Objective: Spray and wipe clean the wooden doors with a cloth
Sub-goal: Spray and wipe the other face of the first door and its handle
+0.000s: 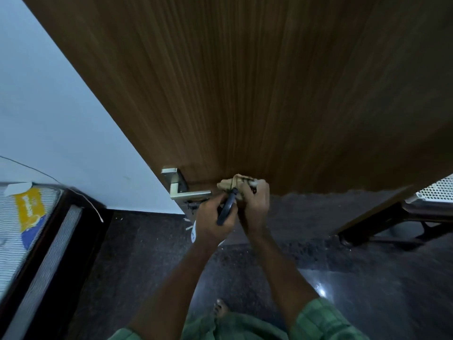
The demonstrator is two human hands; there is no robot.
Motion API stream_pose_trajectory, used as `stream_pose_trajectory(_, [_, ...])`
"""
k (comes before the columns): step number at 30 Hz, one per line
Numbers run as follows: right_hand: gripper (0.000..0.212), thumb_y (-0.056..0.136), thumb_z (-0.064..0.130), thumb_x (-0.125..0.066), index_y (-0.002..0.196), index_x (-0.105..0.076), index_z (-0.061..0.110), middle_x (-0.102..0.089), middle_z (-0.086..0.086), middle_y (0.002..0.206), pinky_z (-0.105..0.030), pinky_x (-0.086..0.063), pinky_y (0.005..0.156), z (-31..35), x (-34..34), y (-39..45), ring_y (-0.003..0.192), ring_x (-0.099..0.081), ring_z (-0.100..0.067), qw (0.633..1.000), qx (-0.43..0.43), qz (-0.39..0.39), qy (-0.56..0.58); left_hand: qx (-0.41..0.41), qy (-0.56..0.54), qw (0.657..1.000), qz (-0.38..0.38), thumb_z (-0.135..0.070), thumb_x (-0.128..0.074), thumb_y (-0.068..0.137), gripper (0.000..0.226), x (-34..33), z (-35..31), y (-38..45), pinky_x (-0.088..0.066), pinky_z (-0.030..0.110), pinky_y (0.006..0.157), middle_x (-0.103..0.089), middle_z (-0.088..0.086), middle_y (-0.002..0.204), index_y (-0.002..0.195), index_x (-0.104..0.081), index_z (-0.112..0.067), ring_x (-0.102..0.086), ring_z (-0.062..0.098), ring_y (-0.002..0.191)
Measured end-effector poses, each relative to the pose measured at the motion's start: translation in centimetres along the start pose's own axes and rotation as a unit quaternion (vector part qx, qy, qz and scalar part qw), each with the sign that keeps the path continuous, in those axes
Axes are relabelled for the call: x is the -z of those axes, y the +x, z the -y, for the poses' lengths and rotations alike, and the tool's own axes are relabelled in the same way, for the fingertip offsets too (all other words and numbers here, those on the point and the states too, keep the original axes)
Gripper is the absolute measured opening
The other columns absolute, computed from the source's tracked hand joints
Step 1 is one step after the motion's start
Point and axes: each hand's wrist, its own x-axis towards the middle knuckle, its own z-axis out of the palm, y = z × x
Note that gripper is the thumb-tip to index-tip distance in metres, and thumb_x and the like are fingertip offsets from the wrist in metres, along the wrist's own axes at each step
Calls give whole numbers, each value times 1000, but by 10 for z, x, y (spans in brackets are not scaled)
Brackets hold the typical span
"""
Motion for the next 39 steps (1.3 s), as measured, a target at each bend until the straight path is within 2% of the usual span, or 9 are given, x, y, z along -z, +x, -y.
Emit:
stream_pose_trajectory(4, [8, 89, 13, -70, 93, -66, 8, -43, 0, 97, -29, -30, 64, -19, -24, -29, 87, -34, -14, 984, -101, 141, -46, -6, -1, 1000, -5, -34, -62, 93, 21, 12, 3, -3, -29, 23, 55, -53, -17, 64, 76, -51, -42, -47, 8, 52])
stream_pose_trajectory(10, [12, 85, 4, -72, 94, -73, 12, -57, -8, 94, -29, -45, 68, 27, -16, -12, 86, -55, -23, 998, -54, 33, 20, -11, -1, 999, -33, -31, -63, 92, 25, 30, 14, -8, -31, 14, 57, -55, -19, 64, 75, -51, -43, -50, 6, 55])
stream_pose_trajectory(13, [15, 93, 24, -62, 98, -72, 14, -52, -8, 97, -31, -43, 69, 20, -23, -25, 89, -50, -24, 996, -42, 72, 5, 3, -6, 999, -35, -32, -63, 92, 23, 37, 22, -13, -32, 18, 56, -56, -17, 64, 75, -53, -43, -50, 9, 54])
stream_pose_trajectory(16, [19, 89, 13, -64, 105, -73, 14, -52, -9, 103, -36, -51, 74, 21, -26, -27, 91, -53, -26, 988, -113, 102, -7, 20, -2, 999, -51, -33, -63, 93, 24, 46, 27, -17, -31, 23, 52, -55, -16, 62, 72, -53, -41, -48, 12, 51])
stream_pose_trajectory(20, [44, 69, -6, -65, 104, -75, 19, -50, -1, 107, -28, -46, 66, 46, -14, -10, 95, -53, -21, 988, -153, 4, 10, 27, -2, 997, -70, -32, -63, 95, 29, 57, 33, -20, -32, 25, 50, -54, -16, 60, 70, -52, -41, -48, 13, 48])
stream_pose_trajectory(24, [60, 61, -7, -65, 113, -76, 22, -49, -2, 116, -33, -50, 67, 43, 1, -21, 108, -50, -25, 985, -166, 28, -22, 32, -12, 996, -79, -27, -63, 96, 34, 62, 36, -24, -31, 25, 49, -52, -13, 59, 68, -50, -40, -45, 13, 47])
stream_pose_trajectory(28, [60, 68, -5, -71, 120, -75, 23, -49, -8, 116, -41, -54, 72, 30, 14, -32, 106, -50, -27, 978, -207, -22, -25, 50, -25, 992, -112, -36, -62, 95, 28, 72, 39, -26, -32, 25, 51, -53, -12, 58, 70, -51, -38, -46, 15, 47])
stream_pose_trajectory(34, [52, 76, 12, -68, 127, -71, 25, -51, -6, 115, -33, -38, 92, 82, 18, -3, 104, -51, -20, 998, -55, -7, 0, 65, -21, 985, -157, -34, -63, 96, 22, 80, 39, -26, -33, 25, 53, -48, -10, 56, 75, -59, -31, -46, 14, 48])
stream_pose_trajectory(39, [27, 80, 22, -65, 107, -70, 21, -47, -3, 109, -38, -40, 83, 139, 2, 24, 99, -46, -22, 978, 72, 153, -124, 66, -42, 974, -214, -18, -65, 97, 39, 89, 27, -26, -27, 18, 52, -44, -13, 54, 69, -49, -41, -38, 9, 48])
